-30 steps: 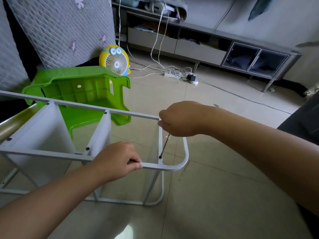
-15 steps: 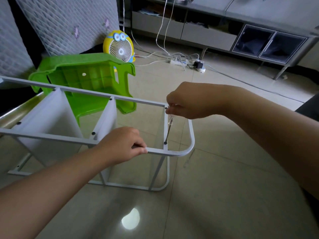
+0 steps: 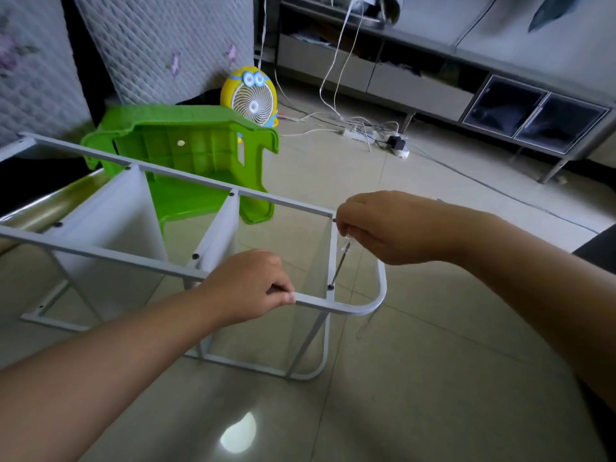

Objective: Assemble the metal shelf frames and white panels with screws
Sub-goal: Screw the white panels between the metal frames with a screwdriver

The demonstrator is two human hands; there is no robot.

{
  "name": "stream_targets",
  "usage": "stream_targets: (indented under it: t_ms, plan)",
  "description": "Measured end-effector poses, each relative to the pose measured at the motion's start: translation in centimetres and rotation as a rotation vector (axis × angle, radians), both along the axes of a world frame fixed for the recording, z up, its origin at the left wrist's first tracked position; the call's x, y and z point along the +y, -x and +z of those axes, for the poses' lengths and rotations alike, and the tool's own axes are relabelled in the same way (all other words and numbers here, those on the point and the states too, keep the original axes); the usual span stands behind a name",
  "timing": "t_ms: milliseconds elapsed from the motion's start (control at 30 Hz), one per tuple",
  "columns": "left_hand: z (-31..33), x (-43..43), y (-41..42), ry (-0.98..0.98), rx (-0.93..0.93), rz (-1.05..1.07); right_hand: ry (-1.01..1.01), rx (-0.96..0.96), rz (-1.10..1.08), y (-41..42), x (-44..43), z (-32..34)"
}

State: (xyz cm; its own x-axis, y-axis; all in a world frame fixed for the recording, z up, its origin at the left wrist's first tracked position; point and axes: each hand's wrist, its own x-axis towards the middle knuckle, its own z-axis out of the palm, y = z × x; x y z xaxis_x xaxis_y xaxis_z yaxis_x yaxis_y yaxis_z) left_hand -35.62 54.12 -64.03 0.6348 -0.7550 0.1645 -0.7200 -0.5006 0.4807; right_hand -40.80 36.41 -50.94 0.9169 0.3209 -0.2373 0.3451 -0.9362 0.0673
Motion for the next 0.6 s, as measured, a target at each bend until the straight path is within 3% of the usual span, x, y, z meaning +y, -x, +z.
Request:
stream_targets:
  t_ms: [333, 600]
  plan:
    - [-0.4, 0.0, 0.2, 0.057, -0.013, 0.007, 0.181, -0.015, -0.103, -1.0, 0.3, 0.0]
    - [-0.6, 0.0, 0.0, 0.004, -0.024, 0.021, 0.181, 0.024, 0.024, 0.0, 0.2, 0.2]
